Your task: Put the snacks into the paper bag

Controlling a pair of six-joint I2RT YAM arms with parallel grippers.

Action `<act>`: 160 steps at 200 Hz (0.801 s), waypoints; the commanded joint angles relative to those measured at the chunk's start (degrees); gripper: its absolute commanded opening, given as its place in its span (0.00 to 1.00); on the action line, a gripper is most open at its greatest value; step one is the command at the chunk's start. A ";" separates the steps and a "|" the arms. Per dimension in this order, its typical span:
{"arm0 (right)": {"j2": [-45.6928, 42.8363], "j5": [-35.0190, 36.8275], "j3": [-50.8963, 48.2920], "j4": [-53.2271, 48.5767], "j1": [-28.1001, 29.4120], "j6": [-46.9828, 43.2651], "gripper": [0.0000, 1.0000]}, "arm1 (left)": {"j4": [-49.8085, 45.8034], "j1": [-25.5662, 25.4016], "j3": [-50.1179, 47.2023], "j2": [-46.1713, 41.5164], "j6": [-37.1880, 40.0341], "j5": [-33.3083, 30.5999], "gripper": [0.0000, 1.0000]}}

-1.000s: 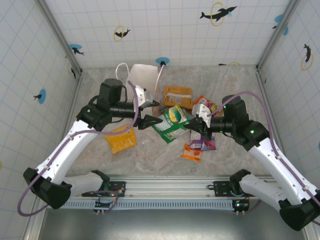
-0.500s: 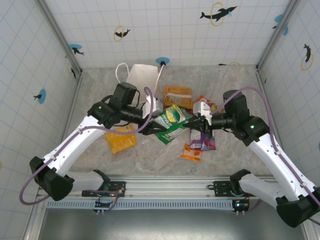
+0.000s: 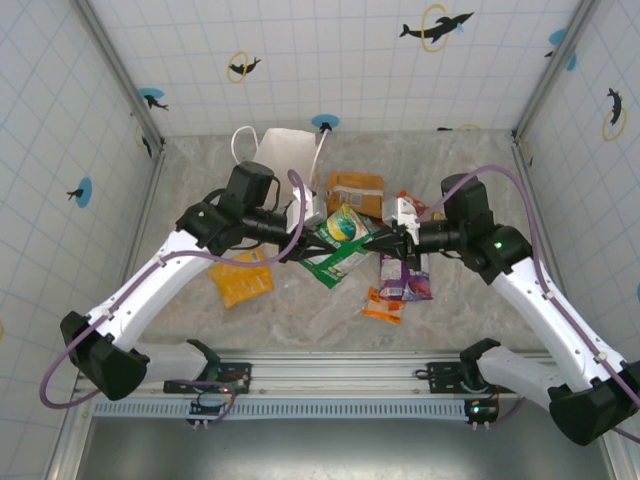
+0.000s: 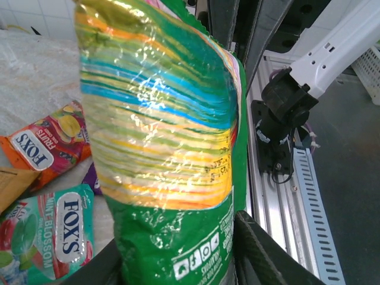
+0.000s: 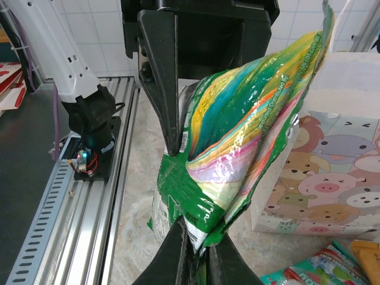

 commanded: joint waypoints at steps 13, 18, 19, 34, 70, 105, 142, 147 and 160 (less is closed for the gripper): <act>-3.32 2.72 -1.36 9.32 -0.21 3.82 0.16 | 2.88 -0.16 1.56 -0.96 -0.98 -1.06 0.21; -4.12 3.67 -2.23 10.76 -0.27 4.78 0.18 | 3.45 -0.16 1.56 -1.14 -1.41 -1.05 0.18; -4.25 3.86 -2.40 11.02 -0.29 5.04 0.19 | 3.58 -0.16 1.56 -1.19 -1.46 -1.09 0.18; -6.40 6.55 -4.78 15.23 -0.40 7.96 0.28 | 5.90 -0.16 1.52 -1.85 -3.12 -0.69 0.11; -11.58 17.20 -11.26 25.60 -0.86 18.55 0.49 | 13.06 -0.16 3.31 -2.74 -10.09 -4.79 0.00; -15.46 30.73 -18.47 35.96 -1.79 29.66 0.61 | 21.51 -0.16 7.21 -2.74 -19.25 -21.18 0.00; -14.43 32.97 -22.21 40.86 -1.77 35.41 0.62 | 33.08 -0.16 8.95 -2.74 -22.85 -34.21 0.00; -14.20 32.97 -22.87 42.01 -1.81 36.00 0.62 | 34.68 -0.16 9.05 -2.57 -23.41 -35.48 0.00; -13.40 32.88 -23.84 44.31 -1.89 37.23 0.62 | 37.90 -0.16 9.95 -1.70 -24.67 -38.94 0.00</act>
